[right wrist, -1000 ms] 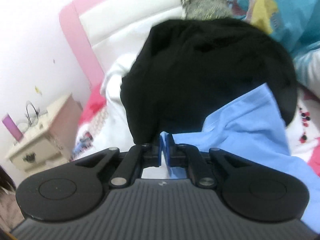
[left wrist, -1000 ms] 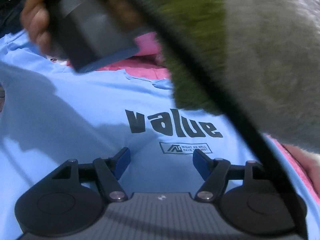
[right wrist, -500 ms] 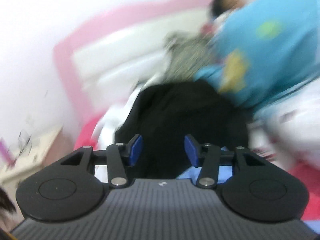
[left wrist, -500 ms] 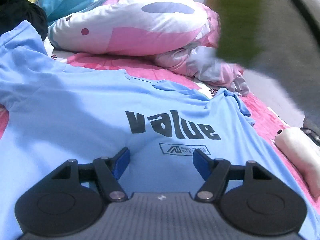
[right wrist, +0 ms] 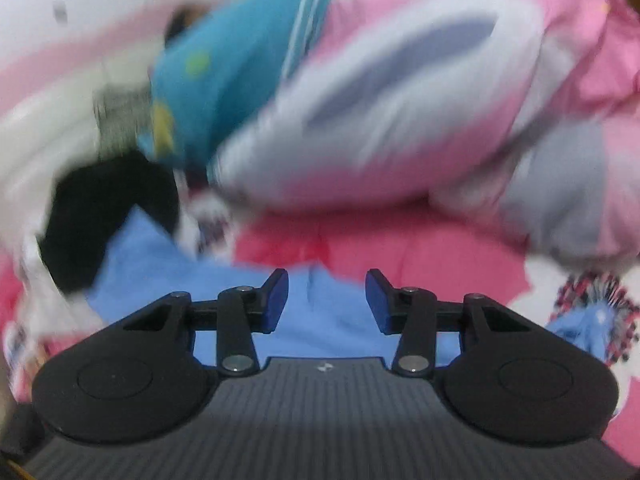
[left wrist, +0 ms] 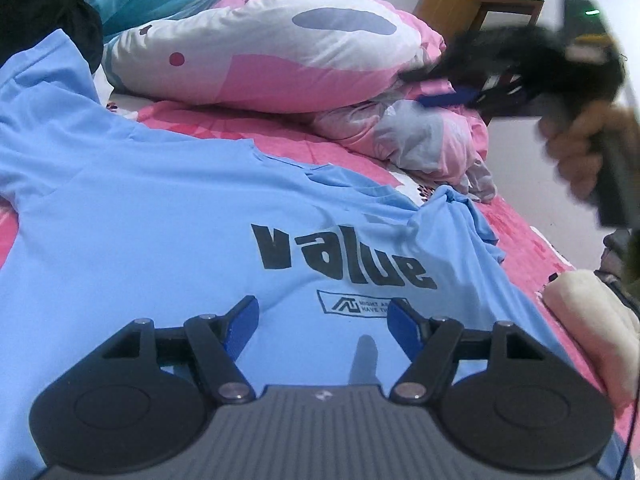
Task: Fold clothes
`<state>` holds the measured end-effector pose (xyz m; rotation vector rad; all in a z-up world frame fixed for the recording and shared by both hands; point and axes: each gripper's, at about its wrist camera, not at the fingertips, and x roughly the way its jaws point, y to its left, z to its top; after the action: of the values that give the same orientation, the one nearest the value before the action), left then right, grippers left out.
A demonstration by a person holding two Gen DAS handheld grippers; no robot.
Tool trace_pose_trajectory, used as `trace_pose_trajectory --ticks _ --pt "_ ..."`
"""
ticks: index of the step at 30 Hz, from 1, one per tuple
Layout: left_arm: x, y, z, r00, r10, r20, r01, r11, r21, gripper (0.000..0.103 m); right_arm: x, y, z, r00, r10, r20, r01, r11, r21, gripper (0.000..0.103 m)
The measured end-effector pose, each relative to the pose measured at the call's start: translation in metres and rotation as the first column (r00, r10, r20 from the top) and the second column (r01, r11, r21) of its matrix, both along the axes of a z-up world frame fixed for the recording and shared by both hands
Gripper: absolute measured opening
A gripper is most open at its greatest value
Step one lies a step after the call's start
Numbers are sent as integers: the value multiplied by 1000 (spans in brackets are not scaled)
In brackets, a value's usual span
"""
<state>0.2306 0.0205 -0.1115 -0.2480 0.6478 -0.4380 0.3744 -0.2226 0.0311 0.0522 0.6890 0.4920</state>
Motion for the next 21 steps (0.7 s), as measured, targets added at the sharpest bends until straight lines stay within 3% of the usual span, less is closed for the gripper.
trace_pose_trajectory --ticks 4,8,11,14,16,20,21 --pt "0 1 -1 1000 -2 -3 2 1000 -7 72 19 34 -43 996 78 -43 -83 984 -158 40" --pt "1 4 -2 1000 -7 -5 7 1000 -18 72 47 52 -78 991 108 -74 -126 943 -307 28" --pt "1 4 -2 1000 -10 -3 10 1000 -19 74 61 49 -97 987 110 -119 -144 932 -333 25" --pt "0 3 -2 1000 -11 0 11 1000 -15 74 78 43 -113 993 75 -94 -103 934 -342 24" --pt "0 3 -3 1000 -11 0 11 1000 -18 74 86 37 -109 999 17 -46 -30 951 -308 23" --pt "0 3 -3 1000 -10 0 10 1000 -19 74 95 24 -102 990 -135 48 143 929 -341 25" --pt "0 4 -3 1000 -10 0 10 1000 -19 74 92 22 -97 991 -126 42 133 940 -314 25"
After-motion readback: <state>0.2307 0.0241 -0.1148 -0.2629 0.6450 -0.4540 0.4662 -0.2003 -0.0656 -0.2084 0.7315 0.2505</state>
